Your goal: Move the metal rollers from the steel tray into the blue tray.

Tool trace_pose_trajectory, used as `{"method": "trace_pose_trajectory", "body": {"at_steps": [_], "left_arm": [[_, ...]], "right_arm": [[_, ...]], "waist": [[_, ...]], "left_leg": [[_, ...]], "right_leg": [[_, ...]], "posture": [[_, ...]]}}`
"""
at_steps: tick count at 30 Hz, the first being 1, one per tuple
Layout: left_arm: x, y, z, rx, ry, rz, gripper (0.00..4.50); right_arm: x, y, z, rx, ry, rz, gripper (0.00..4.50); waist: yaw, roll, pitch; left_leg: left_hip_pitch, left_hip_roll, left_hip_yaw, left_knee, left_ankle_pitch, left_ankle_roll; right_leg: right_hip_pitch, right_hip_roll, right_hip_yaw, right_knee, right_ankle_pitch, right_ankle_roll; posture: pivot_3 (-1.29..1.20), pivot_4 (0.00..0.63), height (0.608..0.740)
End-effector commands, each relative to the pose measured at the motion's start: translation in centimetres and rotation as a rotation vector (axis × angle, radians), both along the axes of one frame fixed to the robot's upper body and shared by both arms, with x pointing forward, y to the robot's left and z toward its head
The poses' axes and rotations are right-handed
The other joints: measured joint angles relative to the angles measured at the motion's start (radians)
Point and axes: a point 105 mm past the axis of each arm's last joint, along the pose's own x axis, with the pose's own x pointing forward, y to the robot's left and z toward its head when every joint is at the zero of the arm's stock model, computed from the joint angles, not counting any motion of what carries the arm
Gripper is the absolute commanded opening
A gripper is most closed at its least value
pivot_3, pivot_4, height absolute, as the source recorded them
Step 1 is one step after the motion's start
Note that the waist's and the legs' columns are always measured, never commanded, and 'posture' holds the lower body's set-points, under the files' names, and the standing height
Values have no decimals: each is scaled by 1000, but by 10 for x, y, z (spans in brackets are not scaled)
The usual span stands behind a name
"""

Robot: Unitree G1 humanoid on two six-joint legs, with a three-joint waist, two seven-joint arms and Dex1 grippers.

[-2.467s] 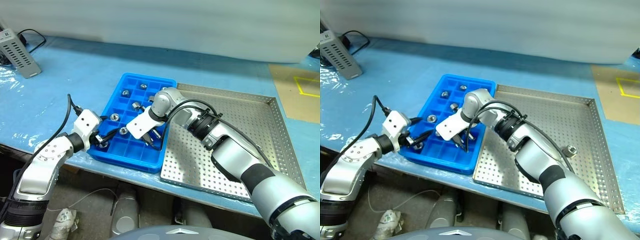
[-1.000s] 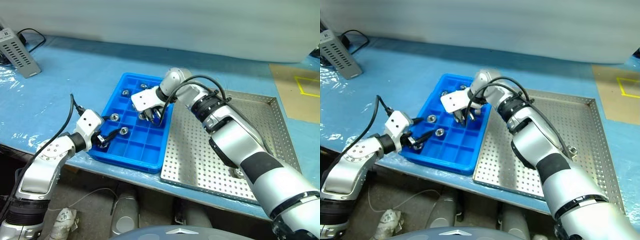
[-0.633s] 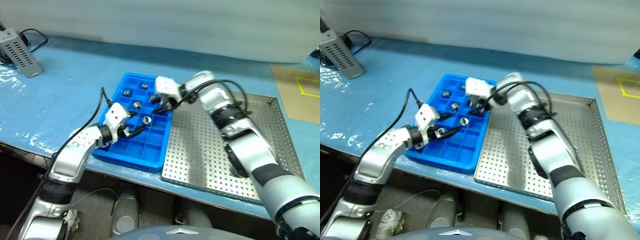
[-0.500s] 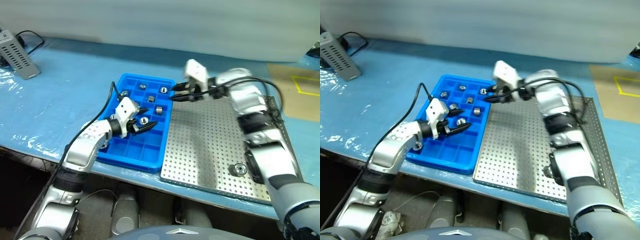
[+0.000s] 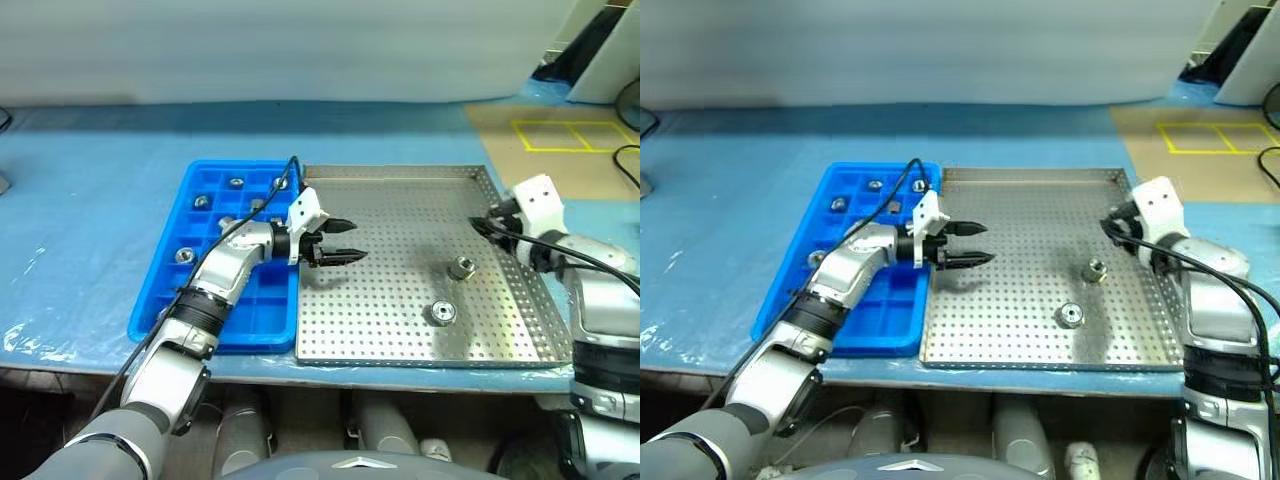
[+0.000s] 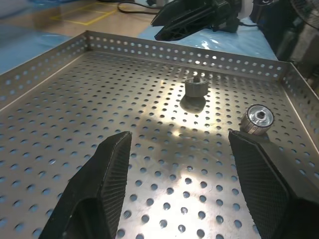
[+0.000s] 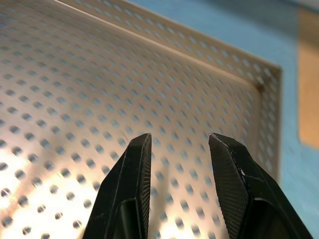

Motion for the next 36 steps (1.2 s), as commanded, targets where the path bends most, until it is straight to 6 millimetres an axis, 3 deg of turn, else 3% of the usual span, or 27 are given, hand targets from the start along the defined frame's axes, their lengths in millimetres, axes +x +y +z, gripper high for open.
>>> {"method": "trace_pose_trajectory", "body": {"at_steps": [1, 10, 13, 19, 26, 32, 36], "left_arm": [[0, -6, 9, -10, -43, -44, 3301], [3, -2, 5, 14, -58, -48, 3301], [5, 1, 5, 18, -67, -32, 3301], [6, 4, 5, 19, -76, -13, 3301], [7, 9, 8, 17, -83, 1, 3301], [9, 13, 7, 26, -89, 17, 3301], [10, 21, 10, 26, -104, 46, 3301]], "right_arm": [[-14, -4, 3, 77, -20, -62, 1840], [-13, 18, -8, 279, -27, -62, 1840], [-9, 32, -9, 293, -24, -12, 2417], [-2, 47, -5, 317, -34, 51, 4451], [-3, 58, -31, 333, 57, 69, 4451], [-3, 68, -74, 290, 182, 67, 4451], [7, 85, -53, 331, 86, 152, 3506]], "waist": [[-25, 1, 0], [-110, 2, -1], [-123, 2, -1], [-130, 2, -1], [-129, 2, -1], [-130, 2, -1], [-131, 1, -1]], "left_leg": [[0, 0, 0, 0, -1, 1], [-1, -2, 1, 4, -5, 7], [-3, -2, 1, 4, -6, 9], [-8, -4, 1, 4, -7, 16], [-9, -4, 1, 4, -7, 17], [-8, -4, 1, 4, -7, 17], [-7, -4, 1, 5, -8, 15]], "right_leg": [[1, 0, 0, -1, 0, 0], [5, -1, -1, -9, -3, 5], [6, -1, -1, -15, 2, 5], [6, -3, -2, -19, 4, 7], [6, -3, -3, -20, 4, 7], [6, -4, -3, -20, 4, 7], [7, -4, -2, -20, 4, 7]], "posture": [[-657, 150, 740], [-633, 150, 740], [-616, 150, 740], [-595, 150, 740], [-577, 150, 740], [-550, 150, 740], [-498, 150, 740]]}}
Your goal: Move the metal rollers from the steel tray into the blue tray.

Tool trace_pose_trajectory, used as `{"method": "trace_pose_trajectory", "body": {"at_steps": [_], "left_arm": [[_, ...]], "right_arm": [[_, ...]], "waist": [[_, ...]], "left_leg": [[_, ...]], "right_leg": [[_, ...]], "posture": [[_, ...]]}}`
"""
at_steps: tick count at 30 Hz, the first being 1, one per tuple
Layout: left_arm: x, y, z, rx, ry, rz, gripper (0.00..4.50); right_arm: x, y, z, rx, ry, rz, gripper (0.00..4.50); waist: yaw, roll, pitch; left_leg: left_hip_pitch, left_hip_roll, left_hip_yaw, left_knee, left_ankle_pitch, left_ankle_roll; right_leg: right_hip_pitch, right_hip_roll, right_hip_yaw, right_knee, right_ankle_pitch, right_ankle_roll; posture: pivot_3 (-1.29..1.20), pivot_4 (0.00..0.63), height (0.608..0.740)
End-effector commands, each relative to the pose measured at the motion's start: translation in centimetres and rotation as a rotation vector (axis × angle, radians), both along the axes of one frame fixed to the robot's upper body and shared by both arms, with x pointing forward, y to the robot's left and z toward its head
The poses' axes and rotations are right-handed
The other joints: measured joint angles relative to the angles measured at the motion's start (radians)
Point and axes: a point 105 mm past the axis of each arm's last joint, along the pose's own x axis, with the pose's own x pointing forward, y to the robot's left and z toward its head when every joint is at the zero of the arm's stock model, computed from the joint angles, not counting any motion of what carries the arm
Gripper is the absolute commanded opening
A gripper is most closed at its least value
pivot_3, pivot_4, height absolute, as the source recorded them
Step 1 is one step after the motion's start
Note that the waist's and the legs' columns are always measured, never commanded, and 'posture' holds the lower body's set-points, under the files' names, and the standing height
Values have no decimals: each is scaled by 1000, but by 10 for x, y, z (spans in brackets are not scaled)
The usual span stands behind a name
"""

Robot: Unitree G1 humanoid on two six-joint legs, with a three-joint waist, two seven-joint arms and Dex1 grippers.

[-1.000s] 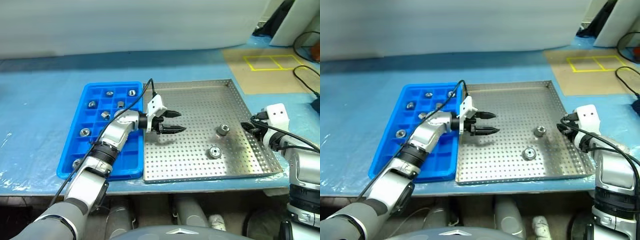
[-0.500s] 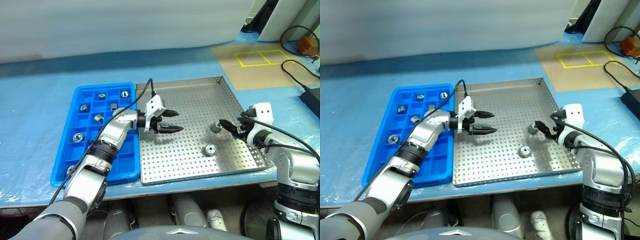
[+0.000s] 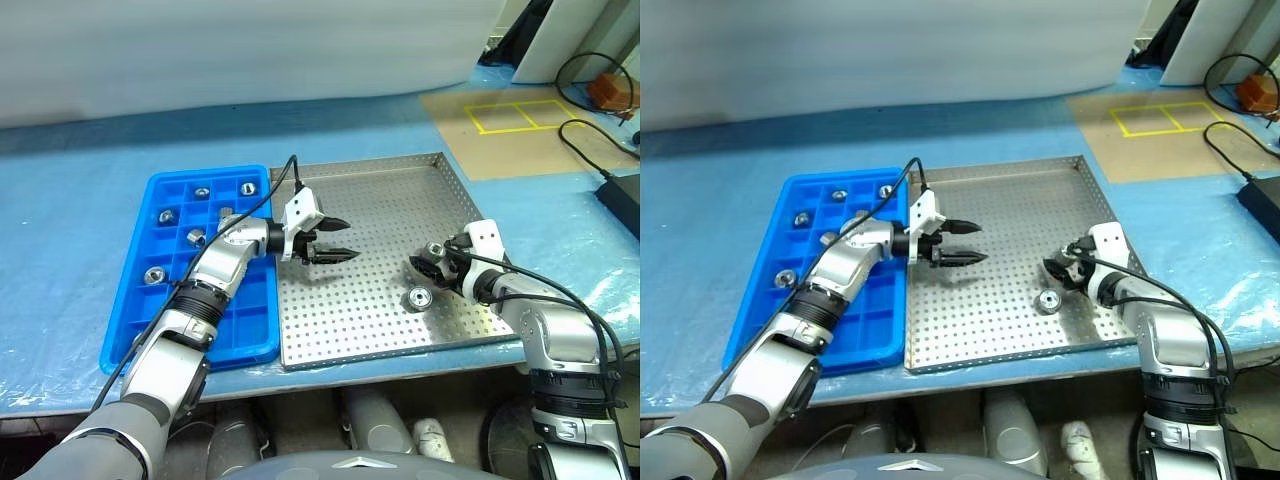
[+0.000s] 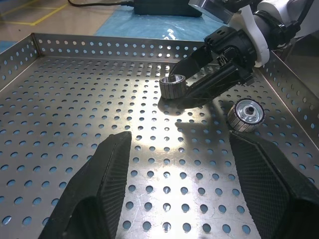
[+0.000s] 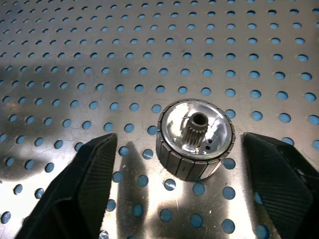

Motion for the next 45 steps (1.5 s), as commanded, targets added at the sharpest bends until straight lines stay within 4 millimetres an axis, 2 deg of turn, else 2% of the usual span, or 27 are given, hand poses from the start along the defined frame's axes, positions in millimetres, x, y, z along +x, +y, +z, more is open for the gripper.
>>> {"method": "trace_pose_trajectory", "body": {"at_steps": [1, 5, 6, 10, 12, 14, 17, 21, 26, 31, 34, 40, 41, 43, 45], "left_arm": [[1, 9, 16, -31, -61, 36, 3301], [1, 26, 18, -33, -72, 107, 3301], [1, 33, 18, -33, -76, 133, 3301], [-3, 57, 25, -33, -102, 242, 3301], [-7, 76, 39, -98, -108, 337, 3301], [-11, 97, 49, -130, -122, 429, 3301], [-21, 125, 51, -106, -139, 560, 3301], [-42, 157, 42, -36, -132, 693, 3301], [-64, 182, 41, -15, -122, 815, 3301], [-75, 190, 35, 25, -111, 861, 3301], [-74, 188, 33, 30, -109, 863, 3301], [-68, 182, 35, 24, -113, 845, 3301], [-66, 181, 35, 25, -113, 836, 3301], [-60, 173, 35, 12, -111, 805, 3301], [-55, 149, 34, -6, -92, 709, 3301]], "right_arm": [[10, 23, 17, 65, -86, 87, 3169], [30, 54, 49, 94, -196, 229, 1786], [36, 64, 57, 89, -217, 272, 1632], [51, 103, 93, 94, -311, 464, 1633], [59, 129, 111, 129, -352, 565, 1633], [62, 153, 119, 118, -369, 662, 1633], [54, 181, 126, 138, -360, 836, 1633], [28, 213, 115, 135, -304, 1104, 1633], [2, 226, 87, 86, -185, 1345, 1633], [-7, 232, 68, 28, -125, 1436, 1633], [-18, 227, 56, 20, -44, 1505, 1633], [-31, 223, 25, -13, 56, 1512, 1633], [-32, 223, 21, -9, 59, 1498, 2351], [-31, 226, 19, 14, 44, 1447, 2978], [-22, 228, 19, 28, 2, 1356, 3634]], "waist": [[0, 0, 0], [1, 1, 1], [4, 1, 1], [44, 2, 1], [77, 1, 1], [118, 1, 2], [194, 2, 2], [286, 1, 2], [377, -1, 3], [403, -1, 4], [414, -1, 4], [413, -2, 4], [411, -2, 3], [410, -3, 3], [408, -3, 3]], "left_leg": [[0, 0, 0, 0, -1, -2], [0, 1, 0, 0, 0, -3], [0, 1, 0, 0, 0, -3], [-1, 2, 0, -1, 3, -1], [-2, 4, 0, -4, 4, -2], [-3, 5, 0, -5, 4, -4], [-4, 5, 0, -9, 6, -7], [-4, 5, 2, -12, 6, -7], [-5, 4, 3, -11, 4, -11], [0, 4, 3, -13, 7, -16], [3, 4, 2, -19, 11, -23], [6, 6, 1, -21, 13, -25], [5, 6, 1, -21, 13, -25], [5, 6, 2, -20, 13, -25], [5, 6, 2, -20, 13, -25]], "right_leg": [[0, 0, 0, 0, 0, 0], [-2, 0, 0, 3, 1, 0], [-3, 0, 0, 3, 1, -1], [-5, 0, -1, 5, 2, -1], [-6, 0, -2, 6, 1, -2], [-9, 0, -2, 7, 1, -2], [-13, 1, -3, 8, 1, -2], [-14, 0, -3, 7, 1, -3], [-13, -2, -3, 6, 1, -3], [-11, -2, -1, 10, 0, -3], [-11, -1, -1, 10, -1, 0], [-14, 1, 0, 17, -1, -1], [-15, 1, 0, 18, -2, -1], [-16, 1, 0, 19, -3, -2], [-16, 1, 0, 20, -4, -2]], "posture": [[-472, 150, 740], [-364, 150, 740], [-318, 150, 740], [-214, 150, 740], [-75, 150, 740], [15, 150, 740], [93, 150, 740], [241, 150, 740], [327, 150, 740], [360, 150, 740], [357, 150, 740], [319, 150, 740], [319, 150, 740], [282, 150, 740], [235, 150, 740]]}}
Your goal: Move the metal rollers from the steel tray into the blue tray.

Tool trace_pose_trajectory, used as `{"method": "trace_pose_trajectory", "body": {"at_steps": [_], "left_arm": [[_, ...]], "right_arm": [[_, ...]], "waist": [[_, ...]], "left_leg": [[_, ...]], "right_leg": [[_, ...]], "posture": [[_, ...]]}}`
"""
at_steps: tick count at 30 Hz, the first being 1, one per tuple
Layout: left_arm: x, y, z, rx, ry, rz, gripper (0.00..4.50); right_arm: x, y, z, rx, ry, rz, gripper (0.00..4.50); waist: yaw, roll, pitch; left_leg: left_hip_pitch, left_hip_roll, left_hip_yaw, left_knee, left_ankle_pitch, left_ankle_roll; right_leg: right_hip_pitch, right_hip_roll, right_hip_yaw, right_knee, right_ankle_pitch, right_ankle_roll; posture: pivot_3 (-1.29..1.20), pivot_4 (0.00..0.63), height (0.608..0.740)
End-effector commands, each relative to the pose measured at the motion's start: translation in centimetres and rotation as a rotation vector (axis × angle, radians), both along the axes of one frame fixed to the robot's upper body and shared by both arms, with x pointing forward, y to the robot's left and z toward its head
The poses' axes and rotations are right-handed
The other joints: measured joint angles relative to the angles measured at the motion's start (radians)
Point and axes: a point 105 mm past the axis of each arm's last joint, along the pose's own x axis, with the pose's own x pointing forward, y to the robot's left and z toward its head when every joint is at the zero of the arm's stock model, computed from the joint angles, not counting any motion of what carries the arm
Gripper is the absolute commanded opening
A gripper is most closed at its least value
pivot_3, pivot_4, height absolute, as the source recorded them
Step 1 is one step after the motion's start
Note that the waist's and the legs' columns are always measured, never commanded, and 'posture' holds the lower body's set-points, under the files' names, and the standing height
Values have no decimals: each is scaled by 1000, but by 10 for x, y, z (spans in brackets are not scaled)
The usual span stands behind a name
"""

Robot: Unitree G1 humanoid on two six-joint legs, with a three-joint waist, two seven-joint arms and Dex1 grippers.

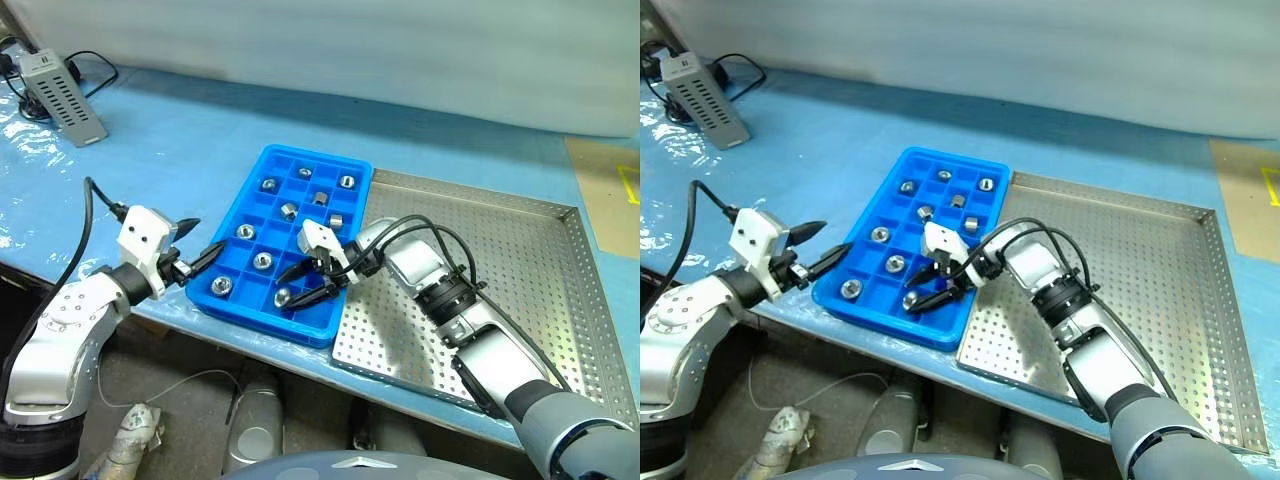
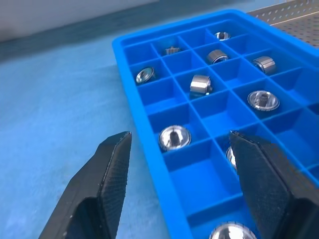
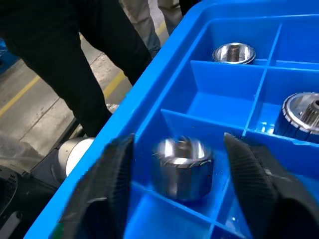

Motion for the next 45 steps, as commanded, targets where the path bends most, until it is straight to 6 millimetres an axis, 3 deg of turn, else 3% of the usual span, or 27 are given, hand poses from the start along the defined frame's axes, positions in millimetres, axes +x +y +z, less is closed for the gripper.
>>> {"method": "trace_pose_trajectory", "body": {"at_steps": [1, 4, 8, 12, 17, 21, 26, 30, 33, 35, 37, 42, 45], "left_arm": [[6, -40, 3, -30, -9, -161, 3301], [14, -66, 1, -65, 3, -249, 3301], [21, -103, -7, -74, 34, -404, 3301], [30, -140, -8, -90, 52, -598, 3301], [35, -173, -11, -83, 64, -777, 3301], [36, -185, -15, -74, 66, -844, 3301], [38, -189, -15, -84, 64, -876, 3301], [45, -186, -18, -67, 40, -842, 3301], [48, -182, -14, -82, 28, -825, 3301], [51, -177, -15, -63, 21, -803, 3301], [54, -168, -13, -53, 9, -774, 3301], [56, -140, -3, -49, -29, -663, 3301], [56, -113, -1, -16, -50, -552, 3301]], "right_arm": [[17, 2, 2, 52, -40, -167, 3634], [33, -18, 17, 103, -69, -311, 3634], [33, -65, 28, 103, -87, -454, 3634], [19, -123, 33, 35, -170, -651, 3634], [-12, -162, 35, -18, -193, -817, 3634], [-26, -178, 25, -60, -188, -933, 3634], [-50, -200, -7, -241, -144, -988, 3634], [-83, -229, -63, -531, -74, -965, 3634], [-74, -215, -54, -428, -76, -968, 3081], [-51, -200, -36, -310, -124, -985, 2408], [-25, -171, -2, -99, -153, -978, 1785], [14, -129, 47, 127, -206, -880, 1668], [22, -92, 72, 242, -159, -733, 1668]], "waist": [[0, 0, 0], [-8, 0, 0], [-27, -1, 0], [-58, -2, -1], [-151, -2, -2], [-222, -3, -3], [-253, -2, -3], [-255, -3, -6], [-265, -11, -11], [-277, -14, -12], [-300, -13, -12], [-289, -7, -10], [-265, -7, -9]], "left_leg": [[0, 0, 0, 0, 0, 0], [2, -1, 1, 1, 1, -2], [3, -2, 2, 1, 2, -3], [5, -2, 5, 2, 3, -4], [5, -2, 7, 2, 1, 0], [7, -1, 8, 2, -3, 3], [9, -1, 7, 3, -4, 3], [12, -1, 7, 3, -7, 8], [15, -1, 7, 4, -11, 12], [15, -1, 7, 4, -12, 13], [14, -2, 7, 6, -13, 15], [8, -3, 7, 9, -12, 14], [8, -1, 6, 6, -10, 11]], "right_leg": [[0, 0, 0, 1, 0, 0], [0, 0, 2, 2, 0, 0], [4, -1, 3, 2, 0, 0], [8, -1, 7, 1, -1, 4], [6, 1, 11, -1, -2, 6], [4, 5, 16, -2, -3, 6], [6, 7, 19, -4, -7, 14], [15, 9, 19, -16, -7, 14], [22, 8, 20, -23, -7, 14], [24, 8, 20, -27, -7, 14], [23, 8, 20, -29, -6, 12], [13, 7, 22, -20, 8, 5], [9, 8, 21, -17, 8, 5]], "posture": [[235, 150, 740], [76, 150, 740], [-104, 150, 740], [-283, 150, 740], [-450, 150, 740], [-521, 150, 740], [-549, 150, 740], [-531, 150, 740], [-516, 150, 740], [-490, 150, 740], [-426, 150, 740], [-277, 150, 740], [-156, 150, 740]]}}
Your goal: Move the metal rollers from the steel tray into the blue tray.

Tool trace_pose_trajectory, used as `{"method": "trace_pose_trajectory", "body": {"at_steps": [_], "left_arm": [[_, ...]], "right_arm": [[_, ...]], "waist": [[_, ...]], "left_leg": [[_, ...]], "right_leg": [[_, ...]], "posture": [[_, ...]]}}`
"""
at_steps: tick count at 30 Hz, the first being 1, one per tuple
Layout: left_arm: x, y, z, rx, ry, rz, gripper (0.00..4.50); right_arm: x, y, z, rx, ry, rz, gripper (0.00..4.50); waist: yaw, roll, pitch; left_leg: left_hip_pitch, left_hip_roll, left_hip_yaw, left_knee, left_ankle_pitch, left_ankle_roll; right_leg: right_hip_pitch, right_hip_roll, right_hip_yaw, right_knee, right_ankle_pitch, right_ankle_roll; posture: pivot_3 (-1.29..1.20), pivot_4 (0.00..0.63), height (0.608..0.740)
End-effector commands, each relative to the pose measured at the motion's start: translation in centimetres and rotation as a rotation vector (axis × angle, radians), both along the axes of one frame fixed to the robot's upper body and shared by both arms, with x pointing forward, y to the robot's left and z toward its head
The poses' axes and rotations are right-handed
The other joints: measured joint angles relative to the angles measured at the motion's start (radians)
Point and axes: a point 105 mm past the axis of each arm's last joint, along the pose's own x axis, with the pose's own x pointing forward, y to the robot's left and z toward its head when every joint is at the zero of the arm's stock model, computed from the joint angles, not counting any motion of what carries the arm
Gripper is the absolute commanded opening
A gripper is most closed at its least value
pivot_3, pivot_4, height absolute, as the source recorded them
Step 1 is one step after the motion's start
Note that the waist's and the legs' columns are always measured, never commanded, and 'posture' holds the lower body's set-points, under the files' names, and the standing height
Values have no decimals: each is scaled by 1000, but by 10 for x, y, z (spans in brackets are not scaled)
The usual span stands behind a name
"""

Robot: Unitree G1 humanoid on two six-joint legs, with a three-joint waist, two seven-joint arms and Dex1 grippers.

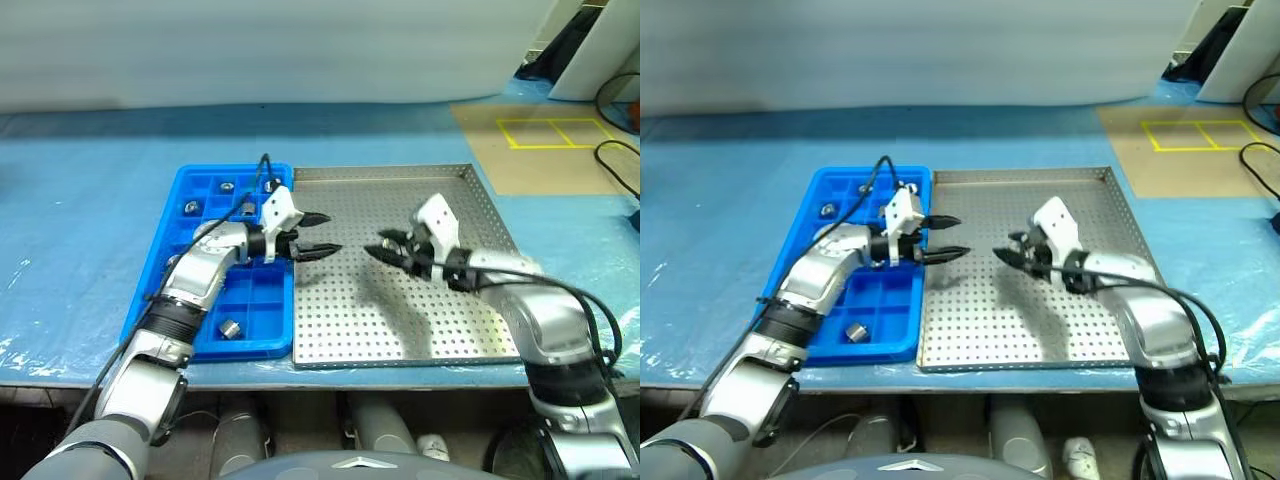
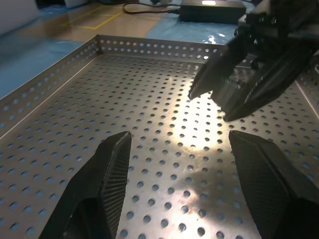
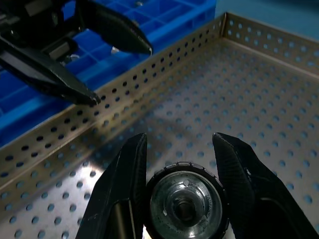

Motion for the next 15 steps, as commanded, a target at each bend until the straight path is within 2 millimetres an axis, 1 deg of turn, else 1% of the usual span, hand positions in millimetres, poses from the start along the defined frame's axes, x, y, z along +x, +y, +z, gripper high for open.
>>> {"method": "trace_pose_trajectory", "body": {"at_steps": [1, 2, 4, 6, 7, 9, 11, 13, 15], "left_arm": [[0, 30, 18, -10, -79, 131, 3301], [0, 43, 21, -7, -88, 186, 3301], [-2, 71, 29, -7, -113, 315, 3301], [-7, 101, 31, 24, -134, 428, 3301], [-11, 113, 30, 45, -140, 475, 3301], [-21, 136, 30, 69, -141, 561, 3301], [-32, 150, 29, 81, -140, 619, 3301], [-41, 154, 28, 85, -137, 653, 3301], [-47, 155, 27, 83, -132, 672, 3301]], "right_arm": [[0, 40, 23, 101, -9, 202, 1668], [1, 50, 24, 97, -12, 250, 1668], [3, 69, 22, 83, -3, 348, 1668], [2, 84, 12, 44, 13, 428, 1668], [0, 89, 7, 16, 16, 469, 1668], [-5, 101, 1, 2, 30, 554, 1668], [-9, 108, -3, 2, 55, 615, 1668], [-15, 109, -19, -55, 85, 674, 1668], [-15, 107, -36, -114, 105, 683, 2393]], "waist": [[19, 1, 1], [33, 2, 1], [63, 2, 1], [97, 2, 1], [113, 2, 1], [144, 2, 1], [177, 2, 2], [211, 3, 4], [239, 2, 4]], "left_leg": [[0, 1, 0, -1, 1, -1], [0, 1, 0, -4, 2, -2], [-1, 2, 0, -5, 4, -3], [-4, 3, 0, -6, 4, -4], [-5, 4, 0, -6, 4, -5], [-6, 4, 0, -6, 3, -6], [-7, 3, 0, -5, 3, -6], [-7, 1, 0, -5, 2, -6], [-7, 0, 0, -4, 3, -6]], "right_leg": [[-2, 0, 0, 2, 0, 0], [-3, 1, 0, 2, -1, -1], [-6, 1, -1, 3, -1, -3], [-8, 2, -2, 3, -2, -4], [-9, 2, -3, 3, -2, -4], [-9, 2, -4, 3, -2, -4], [-9, 0, -4, 2, -2, -4], [-9, -1, -4, 2, -2, -4], [-8, -2, -4, 3, -2, -4]], "posture": [[-126, 150, 740], [-43, 150, 740], [23, 150, 740], [139, 150, 740], [139, 150, 740], [228, 150, 740], [268, 150, 740], [289, 150, 740], [311, 150, 740]]}}
